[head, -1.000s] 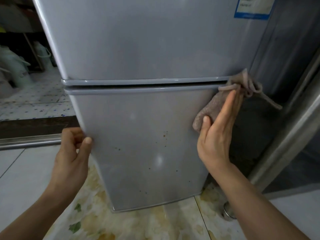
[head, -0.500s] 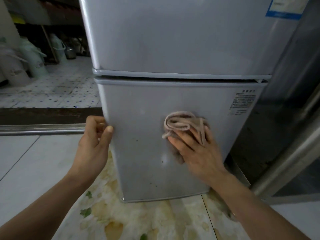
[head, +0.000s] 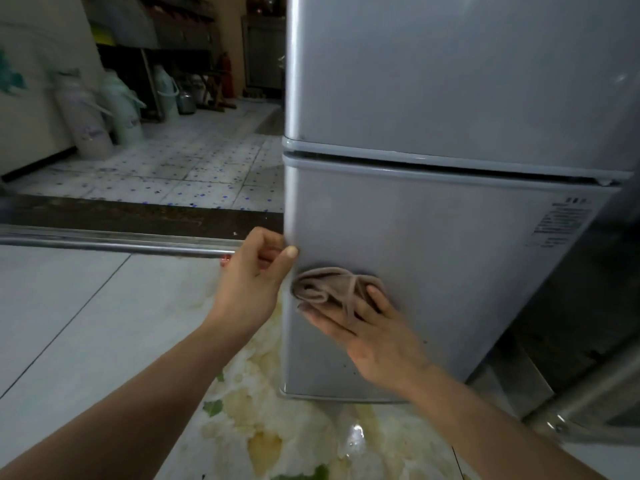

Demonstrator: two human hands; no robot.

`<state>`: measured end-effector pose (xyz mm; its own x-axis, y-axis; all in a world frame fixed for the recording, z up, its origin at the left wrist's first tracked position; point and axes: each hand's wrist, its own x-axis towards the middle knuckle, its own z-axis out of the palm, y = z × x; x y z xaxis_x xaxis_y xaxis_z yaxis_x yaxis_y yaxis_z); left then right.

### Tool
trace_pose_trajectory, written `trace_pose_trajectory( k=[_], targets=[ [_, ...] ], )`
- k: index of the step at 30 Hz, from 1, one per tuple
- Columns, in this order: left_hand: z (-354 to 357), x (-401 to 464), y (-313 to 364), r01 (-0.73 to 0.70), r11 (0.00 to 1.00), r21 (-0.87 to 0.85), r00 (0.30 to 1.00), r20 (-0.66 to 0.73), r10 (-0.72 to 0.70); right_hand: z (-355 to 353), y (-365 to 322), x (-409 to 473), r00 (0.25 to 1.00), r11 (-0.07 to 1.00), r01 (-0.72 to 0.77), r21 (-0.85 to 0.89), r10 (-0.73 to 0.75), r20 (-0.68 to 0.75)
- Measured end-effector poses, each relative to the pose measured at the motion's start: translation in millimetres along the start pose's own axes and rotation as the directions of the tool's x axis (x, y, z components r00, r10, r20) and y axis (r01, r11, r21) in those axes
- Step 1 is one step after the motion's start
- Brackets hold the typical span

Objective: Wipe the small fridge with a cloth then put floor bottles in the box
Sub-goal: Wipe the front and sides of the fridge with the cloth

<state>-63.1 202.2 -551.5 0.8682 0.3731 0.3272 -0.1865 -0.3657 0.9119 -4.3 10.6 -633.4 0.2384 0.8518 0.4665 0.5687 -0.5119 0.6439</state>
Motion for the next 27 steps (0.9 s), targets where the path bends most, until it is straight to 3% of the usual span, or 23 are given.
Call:
trace_pose_trajectory(
  k=[2,5,7,10,15,19,22,25,27],
  targets=[
    [-7.6,-1.0,1.7,0.061,0.993,-0.098,0.998,0.037,-0.057,-11.2,14.3,5.9,0.999,0.999,0.019,-0.041,-0.02,-0.031],
    [-21.3,-5.8,-2.7,0.157,0.962,-0.225,0.987,0.058,-0.148,-39.8,48.3,39.3,0.982,0.996,-0.085,-0.04,0.077,-0.174],
    [-27.6,-8.8,-11.4,0.159,0.971,-0.178,0.987,0.015,-0.159,-60.6,64.5,71.6,0.957,0.99,-0.136,0.026,0.138,-0.255],
    [-33.4,-9.1,-23.1,0.161,0.978,-0.13,0.985,-0.035,-0.167,-79.4,66.0,111.7,0.945,0.989,-0.1,0.106,0.127,-0.3],
    [-38.2,-8.7,-43.8,0.201,0.978,-0.048,0.978,-0.046,-0.203,-56.5,37.8,117.7,0.958,0.999,-0.04,0.014,0.042,-0.285],
    [-45.9,-14.4,-54.6,0.161,0.987,0.021,0.986,-0.036,-0.16,-20.5,-2.0,89.2,0.981,0.997,0.065,-0.042,-0.072,-0.182],
    [-52.0,-17.1,-60.1,0.147,0.988,0.045,0.988,-0.047,-0.145,4.3,-34.8,68.7,0.982,0.98,0.189,-0.057,-0.188,0.016],
    [-54.5,-21.5,-63.5,0.156,0.985,0.075,0.988,-0.028,-0.154,15.8,-56.2,48.3,0.923,0.951,0.306,-0.044,-0.285,0.26],
    [-54.3,-24.5,-64.6,0.169,0.982,0.085,0.986,-0.008,-0.169,16.0,-59.3,37.6,0.882,0.927,0.372,-0.049,-0.337,0.329]
  ],
)
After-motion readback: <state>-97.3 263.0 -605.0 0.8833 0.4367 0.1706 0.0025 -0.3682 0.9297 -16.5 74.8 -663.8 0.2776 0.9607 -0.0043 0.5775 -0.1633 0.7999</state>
